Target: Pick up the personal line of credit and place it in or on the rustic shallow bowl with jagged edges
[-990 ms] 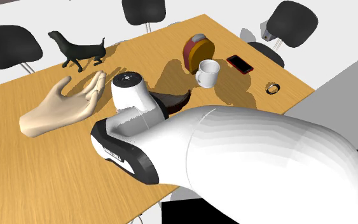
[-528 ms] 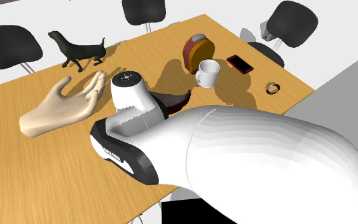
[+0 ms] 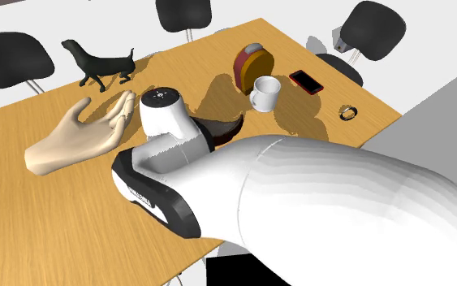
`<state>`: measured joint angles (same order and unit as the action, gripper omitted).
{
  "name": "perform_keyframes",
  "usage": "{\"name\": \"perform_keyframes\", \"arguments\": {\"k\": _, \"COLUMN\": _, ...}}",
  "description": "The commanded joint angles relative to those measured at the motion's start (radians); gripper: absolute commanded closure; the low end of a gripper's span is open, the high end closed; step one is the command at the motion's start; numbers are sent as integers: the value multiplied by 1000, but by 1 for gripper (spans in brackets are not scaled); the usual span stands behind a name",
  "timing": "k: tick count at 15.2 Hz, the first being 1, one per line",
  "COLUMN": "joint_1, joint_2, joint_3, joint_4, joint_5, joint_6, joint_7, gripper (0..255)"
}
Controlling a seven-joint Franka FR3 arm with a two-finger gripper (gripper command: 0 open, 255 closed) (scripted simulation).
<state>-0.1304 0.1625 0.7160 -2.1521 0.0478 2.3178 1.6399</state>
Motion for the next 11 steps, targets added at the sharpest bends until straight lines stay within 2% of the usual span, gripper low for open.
{"name": "perform_keyframes", "arguments": {"k": 1, "joint_1": -5, "joint_2": -17, "joint_3": 3, "joint_4": 10, "joint_5": 14, "joint_6": -24, "joint_7": -9, "gripper": 255}}
{"name": "perform_keyframes", "arguments": {"k": 11, "joint_1": -22, "joint_2": -101, "joint_3": 11, "joint_4": 74, "joint_5": 74, "joint_6": -154, "joint_7": -38, "gripper": 255}}
